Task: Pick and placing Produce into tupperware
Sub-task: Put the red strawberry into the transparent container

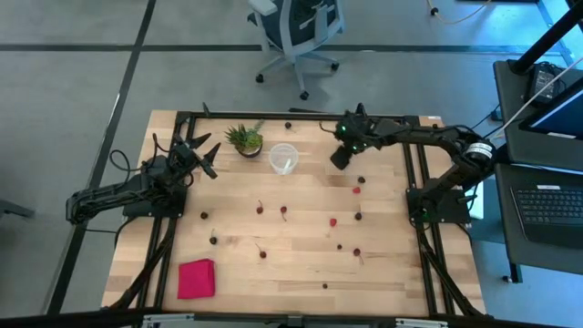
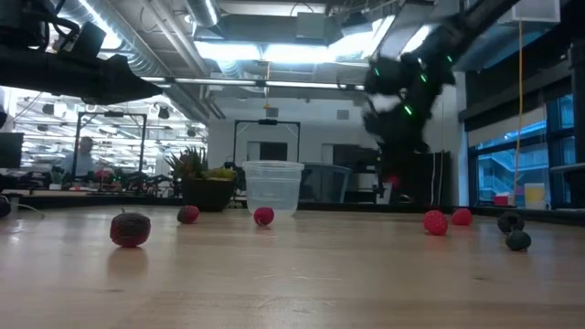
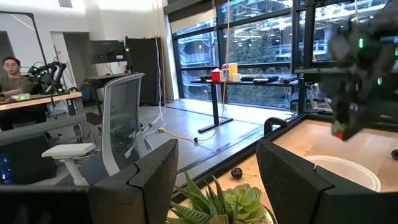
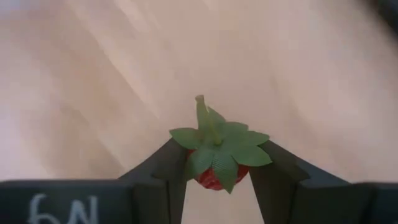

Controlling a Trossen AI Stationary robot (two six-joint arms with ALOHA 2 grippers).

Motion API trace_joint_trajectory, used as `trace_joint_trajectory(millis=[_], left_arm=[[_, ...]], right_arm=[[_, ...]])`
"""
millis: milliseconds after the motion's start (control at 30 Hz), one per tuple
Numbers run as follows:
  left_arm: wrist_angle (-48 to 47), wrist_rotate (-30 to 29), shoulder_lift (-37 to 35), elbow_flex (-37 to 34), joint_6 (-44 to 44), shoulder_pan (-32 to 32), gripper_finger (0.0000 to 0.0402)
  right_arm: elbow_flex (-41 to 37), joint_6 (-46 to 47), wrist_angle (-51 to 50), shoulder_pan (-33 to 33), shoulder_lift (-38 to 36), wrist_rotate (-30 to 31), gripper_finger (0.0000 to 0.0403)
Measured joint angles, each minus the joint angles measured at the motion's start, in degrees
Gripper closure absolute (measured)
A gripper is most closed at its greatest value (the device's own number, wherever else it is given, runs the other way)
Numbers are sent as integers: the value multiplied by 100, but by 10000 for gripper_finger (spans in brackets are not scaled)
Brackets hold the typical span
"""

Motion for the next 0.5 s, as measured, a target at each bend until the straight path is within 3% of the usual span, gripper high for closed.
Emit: trace_joint_trajectory(millis=[267, 500], left_arm=[[0, 0, 0, 0, 0, 0, 190], [-49, 0, 0, 0, -9, 1, 190]], right_arm=[[1771, -457, 73, 838, 163, -295, 258], [2941, -1069, 110, 1409, 1132, -296, 257]])
